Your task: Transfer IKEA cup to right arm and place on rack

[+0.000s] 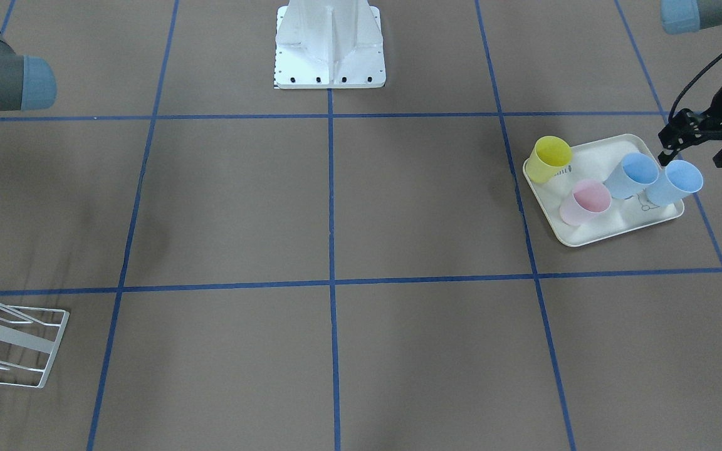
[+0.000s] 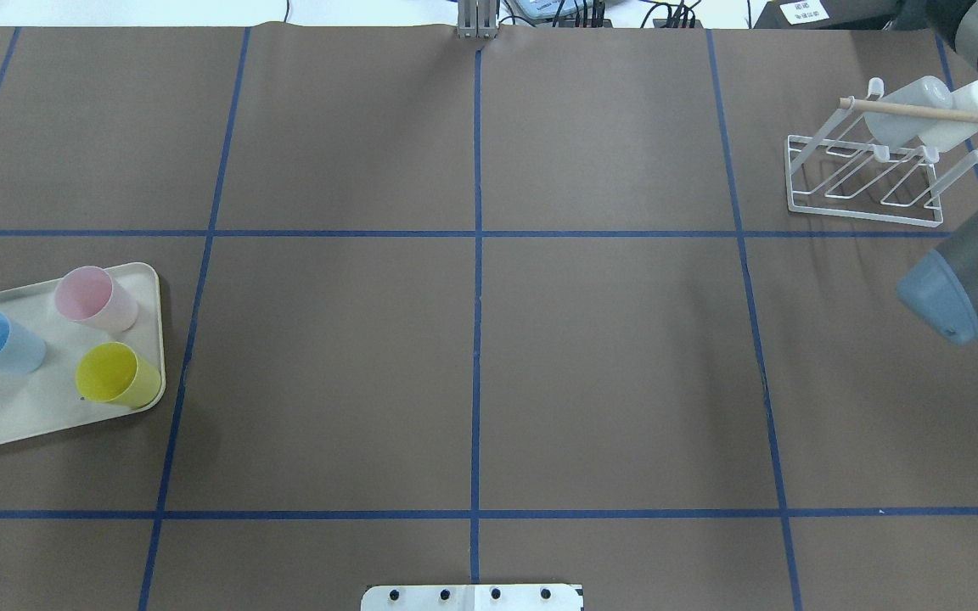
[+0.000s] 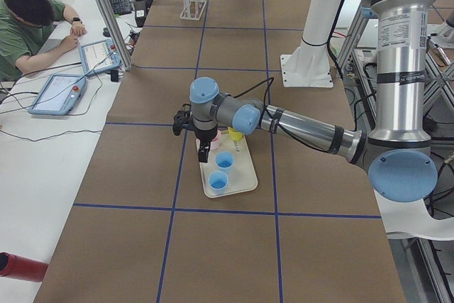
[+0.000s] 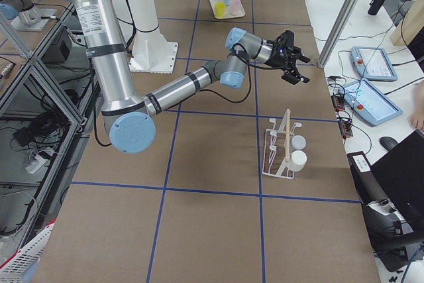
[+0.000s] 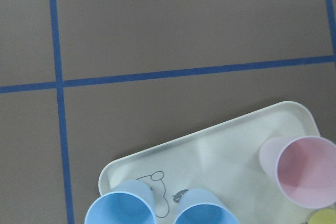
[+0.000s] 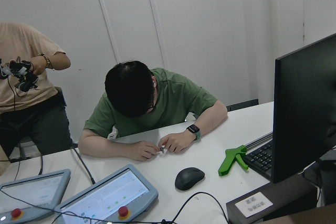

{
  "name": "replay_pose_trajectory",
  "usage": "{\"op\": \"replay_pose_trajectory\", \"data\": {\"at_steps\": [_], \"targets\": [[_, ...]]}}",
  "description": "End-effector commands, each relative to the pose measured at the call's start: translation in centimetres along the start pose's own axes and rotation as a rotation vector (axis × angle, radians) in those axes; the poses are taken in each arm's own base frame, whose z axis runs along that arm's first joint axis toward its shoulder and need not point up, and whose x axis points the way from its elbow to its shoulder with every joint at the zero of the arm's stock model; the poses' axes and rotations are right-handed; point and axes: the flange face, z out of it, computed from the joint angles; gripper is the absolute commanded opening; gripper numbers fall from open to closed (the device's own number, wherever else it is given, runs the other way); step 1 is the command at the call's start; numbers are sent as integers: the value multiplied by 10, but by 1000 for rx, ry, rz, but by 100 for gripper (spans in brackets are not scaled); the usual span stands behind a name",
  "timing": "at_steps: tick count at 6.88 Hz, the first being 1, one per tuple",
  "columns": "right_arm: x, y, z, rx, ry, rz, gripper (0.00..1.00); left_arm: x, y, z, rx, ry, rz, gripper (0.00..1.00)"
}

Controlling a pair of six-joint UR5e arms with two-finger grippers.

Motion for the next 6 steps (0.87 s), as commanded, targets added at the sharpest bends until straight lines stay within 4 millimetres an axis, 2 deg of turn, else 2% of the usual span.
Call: {"op": "replay_pose_trajectory", "data": {"at_steps": [1,2,4,6], "targets": [[-33,20,-14,-104,-88,140,99,-63,3,22,-49,11,12,100],[-51,30,-18,-145,-118,197,99,-71,7,29,-62,8,1,100],[-58,44,-18,-168,-125,194,99,-64,11,26,-72,80,-20,100],[-61,49,-20,-175,-132,192,99,-38,15,2,-44,109,-172,100]]}}
